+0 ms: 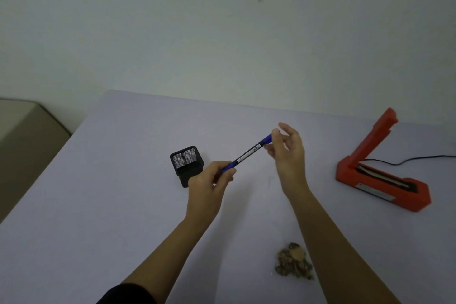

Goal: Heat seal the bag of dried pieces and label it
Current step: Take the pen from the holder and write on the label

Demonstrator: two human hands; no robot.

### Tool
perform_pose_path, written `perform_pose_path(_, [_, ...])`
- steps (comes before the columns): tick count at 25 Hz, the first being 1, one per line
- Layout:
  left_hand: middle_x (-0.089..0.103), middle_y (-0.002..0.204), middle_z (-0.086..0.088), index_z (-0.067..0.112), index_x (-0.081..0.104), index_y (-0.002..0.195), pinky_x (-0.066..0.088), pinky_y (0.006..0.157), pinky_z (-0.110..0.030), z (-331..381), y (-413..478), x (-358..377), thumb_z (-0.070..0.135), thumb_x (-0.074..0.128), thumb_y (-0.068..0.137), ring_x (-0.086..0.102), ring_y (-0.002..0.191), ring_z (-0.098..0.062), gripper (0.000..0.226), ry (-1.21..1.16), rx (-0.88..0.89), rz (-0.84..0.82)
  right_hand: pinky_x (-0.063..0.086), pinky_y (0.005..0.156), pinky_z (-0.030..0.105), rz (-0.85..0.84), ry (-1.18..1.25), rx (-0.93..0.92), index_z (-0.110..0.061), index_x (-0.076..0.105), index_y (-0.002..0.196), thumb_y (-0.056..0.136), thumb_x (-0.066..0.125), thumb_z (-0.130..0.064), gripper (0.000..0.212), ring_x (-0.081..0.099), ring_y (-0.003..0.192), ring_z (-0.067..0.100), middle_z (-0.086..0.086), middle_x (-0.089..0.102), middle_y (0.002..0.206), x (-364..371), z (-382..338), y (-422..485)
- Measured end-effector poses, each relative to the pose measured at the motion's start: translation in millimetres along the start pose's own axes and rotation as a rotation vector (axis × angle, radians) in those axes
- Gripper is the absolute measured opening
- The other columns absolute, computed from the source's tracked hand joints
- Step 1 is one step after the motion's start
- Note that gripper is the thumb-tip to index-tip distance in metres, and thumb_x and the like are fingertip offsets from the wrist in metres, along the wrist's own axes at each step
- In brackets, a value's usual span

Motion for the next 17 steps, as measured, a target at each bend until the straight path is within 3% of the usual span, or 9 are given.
perform_pose_path(2, [0.065, 0.073, 0.015, 0.019, 0.066, 0.093, 0.051, 0.066, -0.013, 5, -4, 10, 0.014, 0.063, 0.086, 0.066, 0.072, -0.003, 0.010, 0.029, 0.042, -0.057, 0.048, 0.054, 0.017, -0.022, -0.023, 0.053, -0.019, 0.050, 0.108, 0.090, 0.053, -0.035, 0.024, 0.054, 0.053, 0.003, 0.001, 0.060, 0.080, 9, 6, -14])
perform_pose_path(4, [0.065, 0.070, 0.010, 0.015, 0.066, 0.093, 0.050, 0.063, -0.016, 7, -9, 20, 0.021, 0.060, 0.088, 0.064, 0.069, -0.006, 0.011, 0.125, 0.097, -0.143, 0.041, 0.046, 0.018, 0.028, -0.055, 0.096, -0.013, 0.052, 0.084, 0.091, 0.051, -0.038, 0.025, 0.047, 0.046, 0.004, 0.000, 0.053, 0.063, 14, 10, -22])
perform_pose_path(7, [0.067, 0.072, -0.004, 0.009, 0.065, 0.094, 0.052, 0.064, -0.034, 5, -15, 28, 0.033, 0.051, 0.092, 0.062, 0.064, -0.016, 0.028, 0.281, 0.121, -0.222, 0.040, 0.049, 0.027, 0.135, -0.111, 0.164, -0.012, 0.045, 0.058, 0.093, 0.046, -0.034, 0.042, 0.044, 0.044, 0.011, 0.001, 0.047, 0.050, 13, 12, -20])
perform_pose_path(10, [0.067, 0.070, -0.002, 0.007, 0.066, 0.091, 0.051, 0.062, -0.025, 9, -15, 30, 0.031, 0.047, 0.094, 0.062, 0.062, -0.015, 0.032, 0.300, 0.135, -0.242, 0.041, 0.052, 0.031, 0.154, -0.148, 0.200, -0.012, 0.044, 0.054, 0.094, 0.043, -0.032, 0.044, 0.044, 0.045, 0.014, 0.001, 0.047, 0.049, 17, 13, -19])
perform_pose_path(12, [0.064, 0.064, 0.003, 0.009, 0.066, 0.082, 0.047, 0.059, -0.014, 5, -21, 24, 0.026, 0.048, 0.095, 0.060, 0.057, -0.008, 0.029, 0.218, 0.053, -0.273, 0.039, 0.049, 0.029, 0.242, -0.083, 0.234, -0.012, 0.044, 0.054, 0.094, 0.043, -0.032, 0.045, 0.044, 0.046, 0.015, 0.002, 0.047, 0.050, 11, 9, -12])
perform_pose_path(14, [0.065, 0.063, 0.004, 0.012, 0.067, 0.078, 0.049, 0.064, -0.014, -14, -41, 10, 0.025, 0.048, 0.095, 0.061, 0.058, -0.006, 0.029, 0.136, -0.107, -0.314, 0.037, 0.048, 0.027, 0.356, -0.020, 0.231, -0.012, 0.045, 0.054, 0.095, 0.042, -0.033, 0.045, 0.045, 0.047, 0.015, 0.003, 0.049, 0.052, -10, -2, 4])
perform_pose_path(17, [0.069, 0.079, 0.003, 0.018, 0.068, 0.104, 0.050, 0.075, -0.019, -63, -63, -20, 0.021, 0.049, 0.094, 0.064, 0.072, -0.006, 0.022, 0.156, -0.343, -0.290, 0.041, 0.043, 0.021, 0.225, -0.125, 0.139, -0.012, 0.048, 0.058, 0.094, 0.043, -0.042, 0.047, 0.047, 0.042, 0.010, 0.001, 0.052, 0.053, -28, -11, 13])
Point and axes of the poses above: each hand's wrist, its own y-axis towards the middle knuckle, its own x-axis out of the palm, z = x × y, the point moved 1 cm from there along y, towards the middle knuckle
